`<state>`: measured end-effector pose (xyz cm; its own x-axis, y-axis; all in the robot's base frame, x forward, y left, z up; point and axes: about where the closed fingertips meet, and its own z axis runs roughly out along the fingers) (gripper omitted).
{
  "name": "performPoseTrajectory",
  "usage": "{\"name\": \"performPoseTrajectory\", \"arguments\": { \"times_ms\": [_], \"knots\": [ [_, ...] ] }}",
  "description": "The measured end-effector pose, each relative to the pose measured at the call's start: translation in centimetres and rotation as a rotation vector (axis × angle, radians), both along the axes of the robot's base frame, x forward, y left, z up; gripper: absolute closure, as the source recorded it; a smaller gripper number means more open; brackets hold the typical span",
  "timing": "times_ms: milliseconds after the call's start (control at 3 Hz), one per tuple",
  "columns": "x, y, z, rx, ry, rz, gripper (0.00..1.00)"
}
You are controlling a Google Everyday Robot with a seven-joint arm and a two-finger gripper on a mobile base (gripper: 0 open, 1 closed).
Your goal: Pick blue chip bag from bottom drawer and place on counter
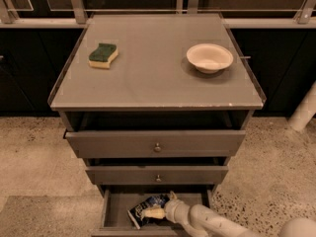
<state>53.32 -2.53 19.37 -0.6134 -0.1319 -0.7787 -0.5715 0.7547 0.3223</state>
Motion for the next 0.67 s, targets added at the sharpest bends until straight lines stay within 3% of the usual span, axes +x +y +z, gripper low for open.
{"name": "performPoseTrajectory", "arguments": {
  "times_ms": [667],
  "knots": [
    [0.3,3.2,-4.2,0.059,0.076,0.013,0.00]
  ]
}}
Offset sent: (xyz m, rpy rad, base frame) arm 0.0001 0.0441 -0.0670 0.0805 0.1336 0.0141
